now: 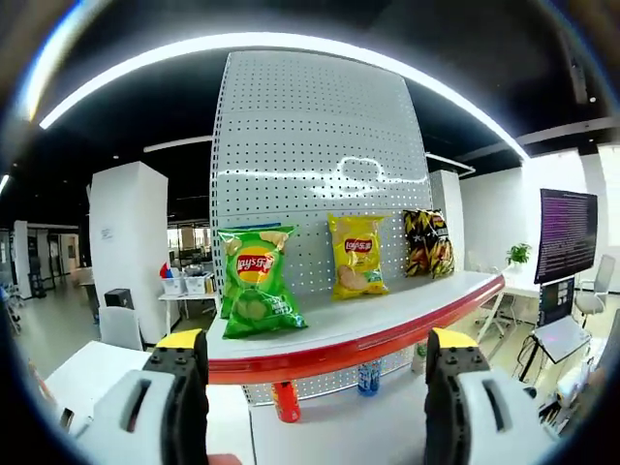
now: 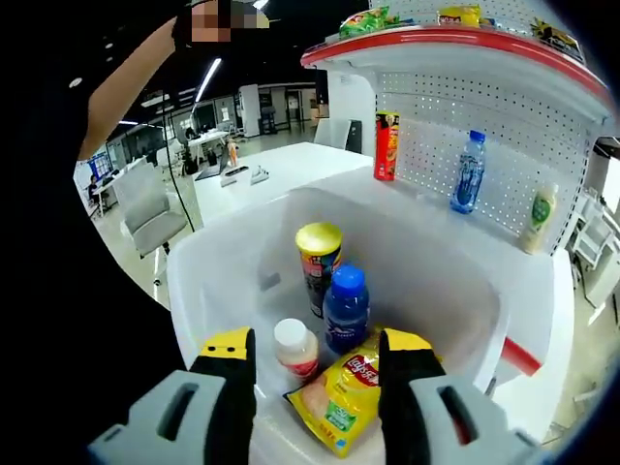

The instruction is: Place the items from the shopping basket onto the snack and drink counter

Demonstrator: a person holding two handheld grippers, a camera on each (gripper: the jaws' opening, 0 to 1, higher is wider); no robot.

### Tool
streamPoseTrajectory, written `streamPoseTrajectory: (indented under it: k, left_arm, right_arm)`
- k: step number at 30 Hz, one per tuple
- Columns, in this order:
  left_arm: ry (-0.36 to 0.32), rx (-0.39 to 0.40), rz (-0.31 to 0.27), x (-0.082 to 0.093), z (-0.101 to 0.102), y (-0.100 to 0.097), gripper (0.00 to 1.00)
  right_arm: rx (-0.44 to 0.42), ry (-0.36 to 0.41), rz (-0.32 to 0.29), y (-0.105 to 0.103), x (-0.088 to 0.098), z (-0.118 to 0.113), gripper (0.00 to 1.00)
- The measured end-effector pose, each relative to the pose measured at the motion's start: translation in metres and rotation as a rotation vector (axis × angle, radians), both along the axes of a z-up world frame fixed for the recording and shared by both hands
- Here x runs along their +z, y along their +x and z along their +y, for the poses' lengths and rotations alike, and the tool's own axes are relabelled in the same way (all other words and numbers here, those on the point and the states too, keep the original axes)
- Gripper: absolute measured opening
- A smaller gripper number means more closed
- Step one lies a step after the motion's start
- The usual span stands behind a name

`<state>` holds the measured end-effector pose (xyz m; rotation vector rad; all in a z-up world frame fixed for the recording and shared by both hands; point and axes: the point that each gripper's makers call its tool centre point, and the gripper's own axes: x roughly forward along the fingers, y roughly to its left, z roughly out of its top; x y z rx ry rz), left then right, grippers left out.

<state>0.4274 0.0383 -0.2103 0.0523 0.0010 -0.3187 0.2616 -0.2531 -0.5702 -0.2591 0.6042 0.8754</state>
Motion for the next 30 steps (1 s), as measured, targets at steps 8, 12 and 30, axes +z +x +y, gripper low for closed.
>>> streamPoseTrajectory:
  k: [8,12,30]
  left_arm:
    - [0.01,-0.015,0.016,-0.014,-0.002,-0.032,0.92]
    - [0.008,-0.021,0.016,-0.015,-0.001,-0.047,0.92]
    - [0.014,-0.064,0.036,-0.039,-0.02,-0.111,0.91]
  right_arm:
    - [-0.007,-0.002,-0.012,0.007,0.005,-0.002,0.49]
    - [-0.007,-0.009,-0.018,0.008,0.007,-0.004,0.49]
    - [-0.007,-0.016,-0.018,0.01,0.008,-0.004,0.49]
